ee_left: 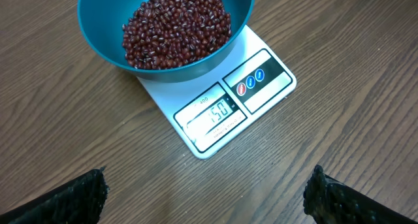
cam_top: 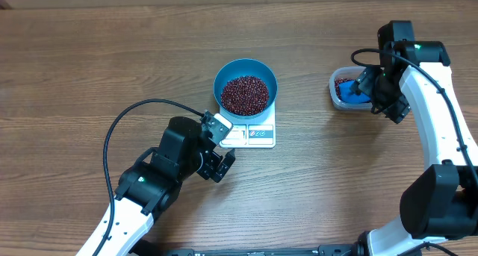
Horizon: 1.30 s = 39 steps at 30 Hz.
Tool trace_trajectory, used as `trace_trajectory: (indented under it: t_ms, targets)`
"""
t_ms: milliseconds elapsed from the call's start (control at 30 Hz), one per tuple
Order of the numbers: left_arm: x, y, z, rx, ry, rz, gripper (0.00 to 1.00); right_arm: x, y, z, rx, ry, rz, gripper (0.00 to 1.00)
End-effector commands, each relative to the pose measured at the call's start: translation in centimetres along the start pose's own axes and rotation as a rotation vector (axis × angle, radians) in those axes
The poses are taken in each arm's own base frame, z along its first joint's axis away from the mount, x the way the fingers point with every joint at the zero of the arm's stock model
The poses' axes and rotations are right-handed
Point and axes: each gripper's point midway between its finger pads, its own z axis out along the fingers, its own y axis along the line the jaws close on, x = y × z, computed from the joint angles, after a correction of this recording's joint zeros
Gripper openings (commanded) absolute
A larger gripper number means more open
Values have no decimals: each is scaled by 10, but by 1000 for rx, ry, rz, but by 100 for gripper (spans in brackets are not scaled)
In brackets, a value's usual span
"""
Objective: Scoop item into bowl and weigh 150g on scale
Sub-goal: 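Release the blue scoop in the tub and lift the right gripper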
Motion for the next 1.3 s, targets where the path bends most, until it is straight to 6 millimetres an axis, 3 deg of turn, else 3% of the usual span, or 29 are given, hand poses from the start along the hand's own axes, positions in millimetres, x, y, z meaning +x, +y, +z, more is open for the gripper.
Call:
trace_trajectory:
  t_ms: [0,433,633,767,867,1133,1267]
  targets:
    - [3,-2,3,3,11,-5,100,4,0,-4,-11,7,-24,86]
    - [3,-2,3,3,11,-5,100,2,1,-11,-28,-12,-61,86]
    - [3,-2,3,4,12,-5,100,1,3,-42,-106,-55,-99,99]
    - [3,-2,3,3,12,-5,100,15,20,-66,-258,-39,-218,100]
    - [3,-2,3,4,12,-5,99,25,20,-78,-308,-26,-286,100]
    - [4,-2,3,3,13,-6,100,44,5,-76,-264,40,-397,100]
    - [4,-2,3,3,13,-6,100,42,-2,-75,-226,26,-464,100]
